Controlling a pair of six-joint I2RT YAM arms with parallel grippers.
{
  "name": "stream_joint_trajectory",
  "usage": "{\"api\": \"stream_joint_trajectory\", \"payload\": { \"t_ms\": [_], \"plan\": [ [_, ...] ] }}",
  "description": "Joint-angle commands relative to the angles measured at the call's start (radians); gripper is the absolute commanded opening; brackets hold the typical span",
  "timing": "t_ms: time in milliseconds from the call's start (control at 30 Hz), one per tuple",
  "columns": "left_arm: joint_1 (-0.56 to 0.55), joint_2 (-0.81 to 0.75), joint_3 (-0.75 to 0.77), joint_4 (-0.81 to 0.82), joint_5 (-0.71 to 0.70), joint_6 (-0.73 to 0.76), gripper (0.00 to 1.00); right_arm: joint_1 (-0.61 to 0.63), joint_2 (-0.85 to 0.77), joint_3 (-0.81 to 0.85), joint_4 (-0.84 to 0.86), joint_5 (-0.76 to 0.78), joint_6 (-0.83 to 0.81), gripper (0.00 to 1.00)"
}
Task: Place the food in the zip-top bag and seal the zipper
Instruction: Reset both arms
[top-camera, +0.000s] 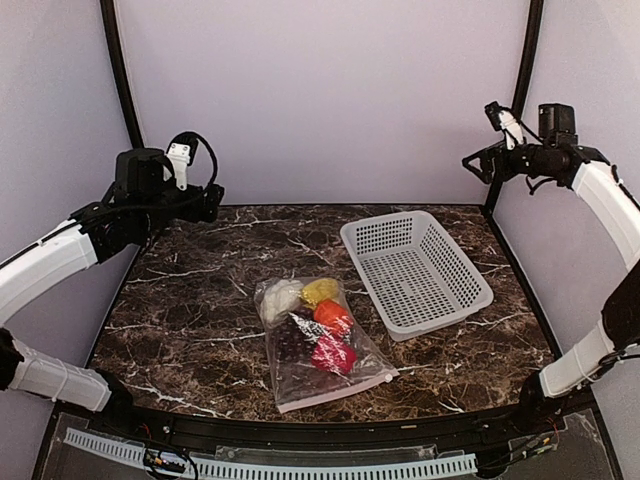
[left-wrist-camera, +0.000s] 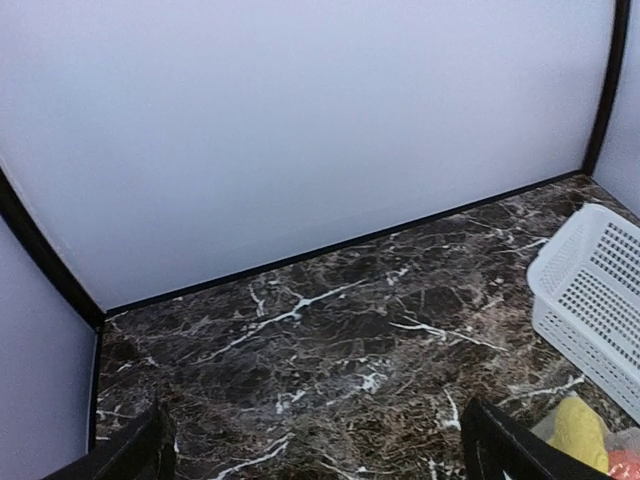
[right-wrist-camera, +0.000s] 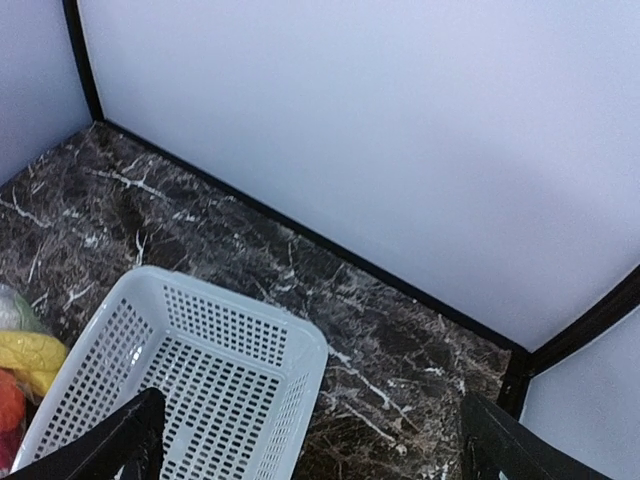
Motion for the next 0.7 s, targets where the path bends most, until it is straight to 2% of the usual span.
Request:
{"api": "stream_joint_trajectory", "payload": {
  "t_ms": [0, 133, 233, 467, 667],
  "plan": [
    [0.002, 0.029, 0.123, -0.081, -0.217, -0.091, 0.99, -0.009, -0.067, -0.012, 0.148, 0.027, 0.14, 0.99],
    [0.002, 0.029, 0.128, -0.022, -0.143, -0.126, 0.99, -0.013, -0.068, 0.04, 0.163, 0.138, 0.201, 0.99],
    [0.002, 0.052, 0.113, -0.003, -0.147, -0.117, 0.99, -0.013, -0.08, 0.05, 0.164, 0.169, 0.236, 0.99],
    [0.014, -0.005, -0.085, 0.178, -0.152, -0.065, 0.99, -0.013, -0.135, -0.08, 0.14, 0.116, 0.198, 0.99],
    [0.019, 0.039, -0.056, 0.148, -0.146, -0.053, 0.99, -0.013, -0.157, -0.131, 0.155, 0.055, 0.217, 0.98]
  ]
}}
